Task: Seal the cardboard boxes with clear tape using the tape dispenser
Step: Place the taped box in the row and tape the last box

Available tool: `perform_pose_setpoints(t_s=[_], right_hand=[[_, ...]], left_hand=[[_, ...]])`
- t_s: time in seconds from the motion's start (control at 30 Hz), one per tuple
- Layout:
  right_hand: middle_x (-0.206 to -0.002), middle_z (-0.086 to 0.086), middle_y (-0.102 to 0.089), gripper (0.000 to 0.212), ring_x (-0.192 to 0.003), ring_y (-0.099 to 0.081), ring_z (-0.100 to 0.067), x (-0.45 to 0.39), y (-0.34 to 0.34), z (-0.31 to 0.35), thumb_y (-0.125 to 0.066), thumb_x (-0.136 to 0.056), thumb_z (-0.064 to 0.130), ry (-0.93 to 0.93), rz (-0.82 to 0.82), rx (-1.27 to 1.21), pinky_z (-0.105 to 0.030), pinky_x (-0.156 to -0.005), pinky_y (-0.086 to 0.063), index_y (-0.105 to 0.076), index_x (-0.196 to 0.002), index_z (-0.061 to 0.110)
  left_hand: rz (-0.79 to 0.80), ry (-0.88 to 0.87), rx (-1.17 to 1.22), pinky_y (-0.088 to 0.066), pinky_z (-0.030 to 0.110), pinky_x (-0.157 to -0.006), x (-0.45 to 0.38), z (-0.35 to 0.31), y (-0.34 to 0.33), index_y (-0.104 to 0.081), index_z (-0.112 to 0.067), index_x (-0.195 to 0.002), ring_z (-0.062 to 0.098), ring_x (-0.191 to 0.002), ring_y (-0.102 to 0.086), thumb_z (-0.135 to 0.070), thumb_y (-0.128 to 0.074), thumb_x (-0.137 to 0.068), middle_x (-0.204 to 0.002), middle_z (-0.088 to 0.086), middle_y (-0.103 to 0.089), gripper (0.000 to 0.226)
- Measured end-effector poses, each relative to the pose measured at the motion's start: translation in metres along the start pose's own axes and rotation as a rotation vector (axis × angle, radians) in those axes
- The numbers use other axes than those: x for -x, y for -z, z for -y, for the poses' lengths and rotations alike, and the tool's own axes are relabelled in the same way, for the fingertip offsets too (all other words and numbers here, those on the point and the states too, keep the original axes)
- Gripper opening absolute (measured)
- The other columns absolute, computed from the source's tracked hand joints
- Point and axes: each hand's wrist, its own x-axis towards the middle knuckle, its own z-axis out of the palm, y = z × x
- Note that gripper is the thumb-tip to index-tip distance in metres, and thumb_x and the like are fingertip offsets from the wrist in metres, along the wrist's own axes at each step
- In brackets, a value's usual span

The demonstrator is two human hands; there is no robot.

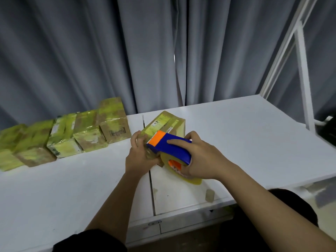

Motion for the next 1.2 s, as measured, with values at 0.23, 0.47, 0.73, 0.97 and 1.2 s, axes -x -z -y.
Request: perform_pose_setpoints(t_s=[0.23,0.47,0.73,0.97,1.2], right_hand=[[-0.126,0.008,-0.032,0.07,-0.084,-0.047,-0.013,0.024,-0.004,-0.011,-0.07,-0.078,0.048,-0.063,-0.077,0.03,-0.021,-0.071,-0.042,-0.033,-0.137,0.047],[-0.134,0.005,-0.034,0.074,-0.09,-0.046,-0.012,0.026,-0.02,-0.015,-0.069,-0.081,0.046,-0.027,-0.034,0.083,-0.018,-0.07,-0.036,-0.025,-0.141,0.043],[-0.128,0.011,-0.034,0.076,-0.084,-0.055,-0.016,0.055,-0.009,-0.022,-0.068,-0.077,0.052,-0.09,-0.094,0.081,-0.021,-0.068,-0.043,-0.024,-0.138,0.051],[-0.127,0.005,-0.036,0.077,-0.088,-0.056,-0.02,0.053,-0.017,-0.015,-0.069,-0.075,0.055,-0.132,-0.055,0.036,-0.026,-0.073,-0.046,-0.028,-0.139,0.044],[-0.126,0.004,-0.042,0.071,-0.085,-0.053,-0.018,0.059,-0.031,-0.016,-0.061,-0.085,0.051,-0.123,-0.073,0.004,-0.022,-0.069,-0.04,-0.022,-0.145,0.045]], left_hand=[[0.061,0.038,-0.018,-0.049,0.04,-0.086,-0.007,-0.007,0.006,-0.033,-0.014,-0.137,0.02,-0.118,-0.052,-0.055,-0.089,-0.043,-0.152,-0.008,-0.014,0.117],[0.011,-0.222,-0.381,-0.033,0.054,-0.106,-0.015,-0.002,0.017,-0.05,-0.007,-0.126,0.032,-0.139,-0.032,-0.084,-0.051,-0.049,-0.143,0.007,-0.044,0.109],[0.033,-0.169,-0.271,-0.049,0.041,-0.089,-0.022,-0.006,0.016,-0.034,-0.018,-0.139,0.019,-0.117,-0.048,-0.063,-0.081,-0.052,-0.126,-0.001,-0.05,0.109],[0.019,-0.18,-0.414,-0.02,0.051,-0.114,-0.023,-0.01,0.008,-0.031,-0.008,-0.142,0.031,-0.139,-0.028,-0.06,-0.08,-0.058,-0.143,0.011,-0.039,0.111],[0.01,-0.214,-0.389,-0.043,0.04,-0.1,-0.025,-0.009,0.005,-0.039,-0.009,-0.135,0.025,-0.125,-0.044,-0.057,-0.084,-0.054,-0.136,0.008,-0.045,0.104]])
